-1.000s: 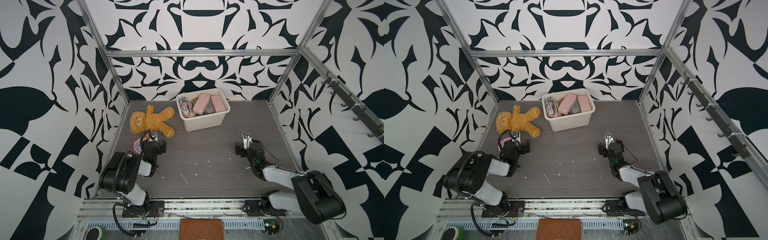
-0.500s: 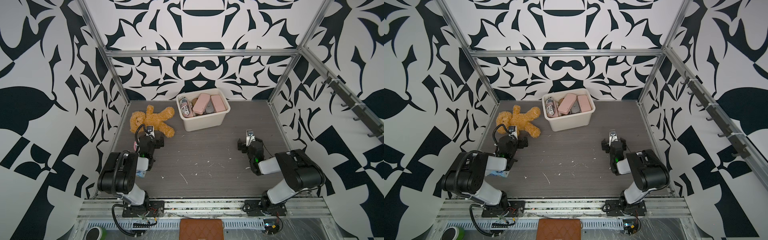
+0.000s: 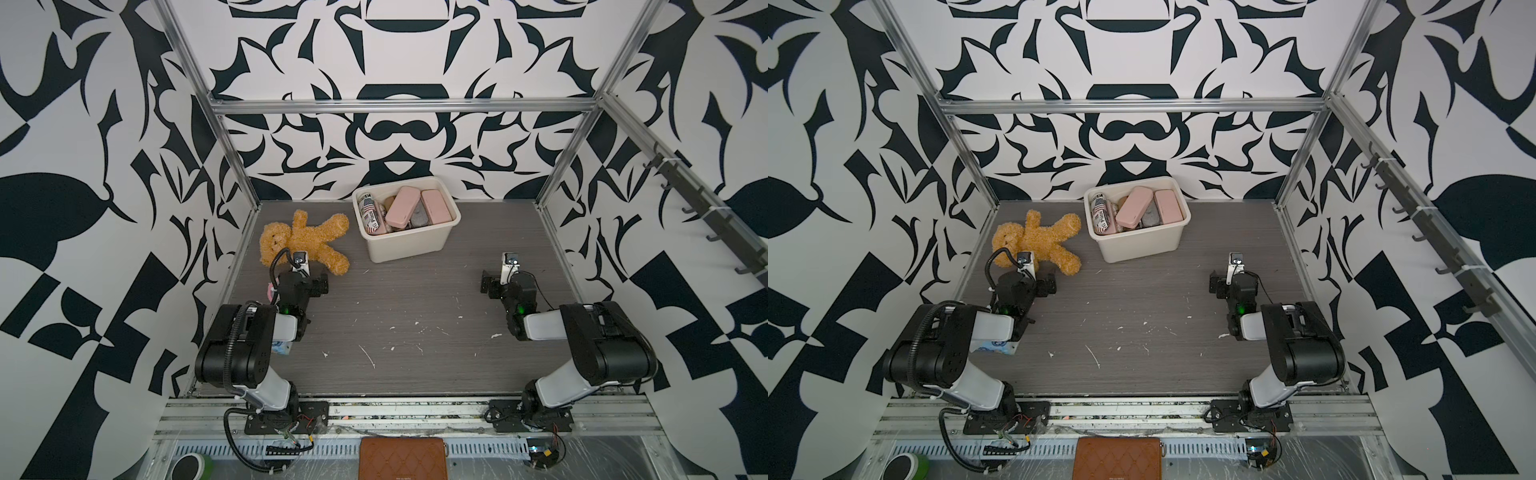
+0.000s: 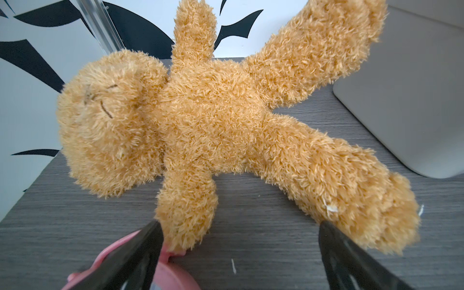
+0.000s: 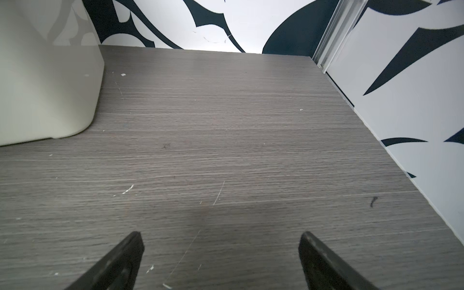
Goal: Put the glasses cases into the storage boxes
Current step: Reset both arms
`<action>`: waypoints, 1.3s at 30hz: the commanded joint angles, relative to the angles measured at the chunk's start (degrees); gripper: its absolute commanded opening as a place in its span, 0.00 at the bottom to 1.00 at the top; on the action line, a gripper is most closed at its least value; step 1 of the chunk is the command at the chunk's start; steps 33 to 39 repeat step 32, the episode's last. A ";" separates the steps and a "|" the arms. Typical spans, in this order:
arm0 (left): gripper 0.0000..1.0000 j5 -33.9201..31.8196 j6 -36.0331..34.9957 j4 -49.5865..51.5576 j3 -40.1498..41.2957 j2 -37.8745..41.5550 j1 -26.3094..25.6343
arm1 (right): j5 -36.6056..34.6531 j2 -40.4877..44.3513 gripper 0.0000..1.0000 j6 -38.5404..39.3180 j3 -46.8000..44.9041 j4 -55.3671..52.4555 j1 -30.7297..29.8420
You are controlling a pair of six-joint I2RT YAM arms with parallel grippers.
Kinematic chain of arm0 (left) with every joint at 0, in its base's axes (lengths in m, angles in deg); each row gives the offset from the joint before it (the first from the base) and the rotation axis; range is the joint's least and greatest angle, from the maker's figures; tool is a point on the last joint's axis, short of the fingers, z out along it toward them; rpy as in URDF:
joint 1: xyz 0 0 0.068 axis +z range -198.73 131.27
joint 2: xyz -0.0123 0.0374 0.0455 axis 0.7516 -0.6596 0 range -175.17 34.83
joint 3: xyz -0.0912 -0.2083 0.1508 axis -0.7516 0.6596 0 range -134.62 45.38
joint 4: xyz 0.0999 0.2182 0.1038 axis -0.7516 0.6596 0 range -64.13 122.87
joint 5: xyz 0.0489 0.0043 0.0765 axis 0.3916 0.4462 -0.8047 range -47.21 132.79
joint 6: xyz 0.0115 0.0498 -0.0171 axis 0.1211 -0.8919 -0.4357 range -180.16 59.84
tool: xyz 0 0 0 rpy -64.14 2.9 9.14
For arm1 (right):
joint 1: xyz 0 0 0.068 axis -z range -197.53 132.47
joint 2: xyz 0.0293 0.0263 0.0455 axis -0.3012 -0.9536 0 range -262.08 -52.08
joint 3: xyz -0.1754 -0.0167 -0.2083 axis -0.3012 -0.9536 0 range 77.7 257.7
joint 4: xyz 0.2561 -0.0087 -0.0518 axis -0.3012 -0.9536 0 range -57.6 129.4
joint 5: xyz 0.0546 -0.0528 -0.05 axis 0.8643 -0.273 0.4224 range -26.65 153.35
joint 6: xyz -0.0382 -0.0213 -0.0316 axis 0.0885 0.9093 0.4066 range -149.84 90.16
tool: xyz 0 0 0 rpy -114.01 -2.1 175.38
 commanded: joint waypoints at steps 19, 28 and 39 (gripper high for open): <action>0.99 0.45 0.40 -0.08 0.34 0.76 0.13 | -0.58 0.71 1.00 -0.28 -0.18 1.10 -1.19; 0.99 0.45 0.40 -0.08 0.34 0.74 0.10 | -0.89 0.35 1.00 0.36 0.28 0.59 -1.52; 0.99 0.46 0.40 -0.08 0.33 0.78 0.10 | -0.80 0.61 1.00 0.36 -0.21 1.22 -1.52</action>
